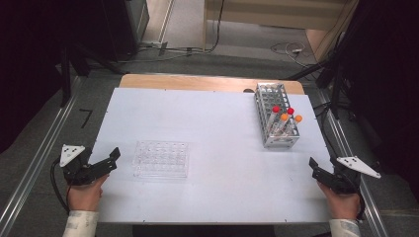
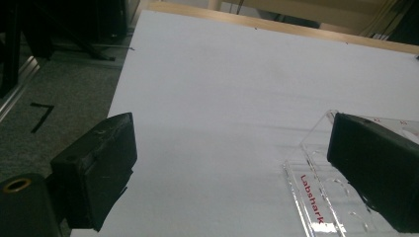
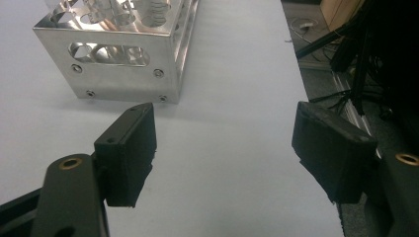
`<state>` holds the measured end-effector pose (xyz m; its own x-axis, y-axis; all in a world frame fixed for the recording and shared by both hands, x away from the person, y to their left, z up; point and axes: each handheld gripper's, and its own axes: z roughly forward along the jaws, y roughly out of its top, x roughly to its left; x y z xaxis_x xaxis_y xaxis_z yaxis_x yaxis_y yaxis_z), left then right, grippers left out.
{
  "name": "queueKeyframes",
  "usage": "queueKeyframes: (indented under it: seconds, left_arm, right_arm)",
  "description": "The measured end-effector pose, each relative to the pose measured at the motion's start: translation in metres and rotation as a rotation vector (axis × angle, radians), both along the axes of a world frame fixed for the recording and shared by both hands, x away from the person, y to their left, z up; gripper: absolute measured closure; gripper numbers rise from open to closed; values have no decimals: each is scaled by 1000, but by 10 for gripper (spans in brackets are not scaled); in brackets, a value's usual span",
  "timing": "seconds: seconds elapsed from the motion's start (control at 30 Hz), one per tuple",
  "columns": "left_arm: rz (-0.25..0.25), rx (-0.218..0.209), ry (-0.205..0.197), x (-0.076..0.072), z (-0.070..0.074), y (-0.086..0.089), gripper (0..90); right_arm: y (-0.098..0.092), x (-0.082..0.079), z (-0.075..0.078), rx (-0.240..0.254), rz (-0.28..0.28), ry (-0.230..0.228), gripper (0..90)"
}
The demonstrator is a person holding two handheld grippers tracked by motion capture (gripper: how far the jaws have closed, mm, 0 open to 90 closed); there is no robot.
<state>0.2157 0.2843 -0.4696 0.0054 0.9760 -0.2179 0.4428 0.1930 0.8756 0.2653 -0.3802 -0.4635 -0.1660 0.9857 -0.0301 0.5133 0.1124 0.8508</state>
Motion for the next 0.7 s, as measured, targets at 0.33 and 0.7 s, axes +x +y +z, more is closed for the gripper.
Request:
queueKeyframes:
  seconds: [0.33, 0.7]
  left_arm:
    - [19, 58, 3, 0, -1, -4, 89]
    - [18, 54, -4, 1, -1, -5, 89]
  right_arm:
    - [8, 2, 4, -6, 30, -9, 229]
    - [13, 8, 9, -3, 40, -16, 225]
